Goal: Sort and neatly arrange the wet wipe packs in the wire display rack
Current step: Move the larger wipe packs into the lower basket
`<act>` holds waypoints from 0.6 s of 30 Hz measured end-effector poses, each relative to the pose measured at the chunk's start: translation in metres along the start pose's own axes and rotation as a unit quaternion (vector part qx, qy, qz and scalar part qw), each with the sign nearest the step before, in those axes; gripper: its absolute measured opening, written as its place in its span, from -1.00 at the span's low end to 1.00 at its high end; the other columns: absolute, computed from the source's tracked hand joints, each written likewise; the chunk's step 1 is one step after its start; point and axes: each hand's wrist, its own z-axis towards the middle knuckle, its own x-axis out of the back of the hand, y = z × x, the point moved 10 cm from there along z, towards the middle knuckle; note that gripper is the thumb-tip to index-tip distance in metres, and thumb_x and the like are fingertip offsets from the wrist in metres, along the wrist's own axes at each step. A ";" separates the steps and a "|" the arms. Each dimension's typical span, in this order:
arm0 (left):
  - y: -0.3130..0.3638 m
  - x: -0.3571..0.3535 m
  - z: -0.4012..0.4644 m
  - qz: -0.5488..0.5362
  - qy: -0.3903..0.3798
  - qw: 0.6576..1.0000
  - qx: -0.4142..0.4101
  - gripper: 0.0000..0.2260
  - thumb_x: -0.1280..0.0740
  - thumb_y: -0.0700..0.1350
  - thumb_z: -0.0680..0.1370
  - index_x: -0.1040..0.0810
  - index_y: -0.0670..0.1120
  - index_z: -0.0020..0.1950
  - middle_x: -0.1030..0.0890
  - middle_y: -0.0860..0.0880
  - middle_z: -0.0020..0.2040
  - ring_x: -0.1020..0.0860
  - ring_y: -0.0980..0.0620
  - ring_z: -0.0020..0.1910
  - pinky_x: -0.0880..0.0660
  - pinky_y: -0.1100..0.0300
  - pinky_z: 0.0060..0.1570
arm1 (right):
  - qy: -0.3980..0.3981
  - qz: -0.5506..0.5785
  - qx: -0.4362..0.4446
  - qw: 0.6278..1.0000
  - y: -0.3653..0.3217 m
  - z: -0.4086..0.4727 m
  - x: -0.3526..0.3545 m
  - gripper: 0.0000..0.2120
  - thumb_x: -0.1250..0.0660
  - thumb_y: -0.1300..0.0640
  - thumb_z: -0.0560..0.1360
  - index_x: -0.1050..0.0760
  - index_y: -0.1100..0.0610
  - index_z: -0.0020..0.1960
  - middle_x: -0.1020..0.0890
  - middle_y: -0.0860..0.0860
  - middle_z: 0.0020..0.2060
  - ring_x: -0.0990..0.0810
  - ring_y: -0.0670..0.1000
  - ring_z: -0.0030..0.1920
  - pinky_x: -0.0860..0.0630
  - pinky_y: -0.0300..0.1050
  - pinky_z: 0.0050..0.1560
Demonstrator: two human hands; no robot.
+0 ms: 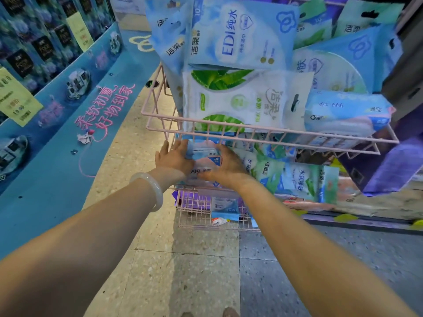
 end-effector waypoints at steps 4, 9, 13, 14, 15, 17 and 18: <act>0.024 0.022 -0.040 -0.031 0.136 0.987 -0.079 -0.45 -0.33 -0.10 0.46 -0.28 -0.14 0.41 -0.29 -0.23 0.42 -0.23 -0.23 0.41 -0.11 0.00 0.39 | 0.162 -0.038 0.060 0.984 0.006 -0.041 0.044 -0.54 -0.45 0.06 0.36 -0.47 0.15 0.22 -0.45 0.13 0.23 -0.42 0.13 0.26 -0.33 -0.14 0.21; 0.061 0.006 -0.081 -0.098 0.105 0.976 -0.166 -0.55 -0.32 -0.18 0.47 -0.36 -0.12 0.36 -0.31 -0.16 0.41 -0.23 -0.18 0.40 -0.19 0.04 0.36 | 0.300 0.030 -0.089 0.949 0.091 -0.074 0.109 -0.36 -0.50 0.07 0.32 -0.33 0.24 0.29 -0.43 0.22 0.24 -0.41 0.23 0.24 -0.40 0.01 0.23; 0.078 -0.014 -0.096 -0.131 0.080 0.976 -0.156 -0.64 -0.29 -0.15 0.50 -0.40 -0.13 0.29 -0.36 -0.15 0.31 -0.31 -0.14 0.30 -0.26 0.11 0.27 | 0.185 0.073 -0.189 0.962 0.121 -0.055 0.093 -0.32 -0.48 -0.09 0.31 -0.32 0.22 0.26 -0.53 0.15 0.20 -0.53 0.16 0.18 -0.49 0.02 0.17; 0.080 -0.020 -0.099 -0.128 0.070 0.977 -0.154 -0.66 -0.29 -0.14 0.50 -0.41 -0.13 0.27 -0.38 -0.14 0.29 -0.32 -0.12 0.28 -0.27 0.11 0.26 | 0.175 0.040 -0.197 0.964 0.121 -0.052 0.092 -0.33 -0.46 -0.14 0.31 -0.34 0.21 0.24 -0.53 0.14 0.18 -0.53 0.16 0.16 -0.50 0.00 0.14; 0.083 -0.026 -0.101 -0.123 0.062 0.979 -0.151 -0.67 -0.29 -0.13 0.50 -0.42 -0.12 0.26 -0.39 -0.14 0.27 -0.35 -0.11 0.26 -0.29 0.10 0.25 | 0.175 0.015 -0.200 0.964 0.121 -0.051 0.092 -0.35 -0.44 -0.17 0.31 -0.36 0.19 0.22 -0.53 0.14 0.17 -0.51 0.16 0.16 -0.49 -0.02 0.11; 0.085 -0.031 -0.104 -0.114 0.052 0.982 -0.142 -0.70 -0.29 -0.13 0.50 -0.44 -0.12 0.22 -0.43 -0.15 0.23 -0.38 -0.12 0.23 -0.33 0.07 0.23 | 0.178 -0.009 -0.198 0.964 0.118 -0.050 0.092 -0.38 -0.42 -0.17 0.33 -0.37 0.16 0.22 -0.51 0.14 0.18 -0.45 0.17 0.20 -0.44 -0.03 0.11; 0.086 -0.033 -0.104 -0.109 0.049 0.984 -0.135 -0.70 -0.29 -0.13 0.50 -0.45 -0.13 0.21 -0.44 -0.16 0.22 -0.40 -0.13 0.21 -0.34 0.07 0.23 | 0.178 -0.014 -0.188 0.966 0.115 -0.048 0.090 -0.39 -0.42 -0.15 0.34 -0.37 0.16 0.25 -0.51 0.14 0.19 -0.42 0.17 0.23 -0.43 -0.03 0.14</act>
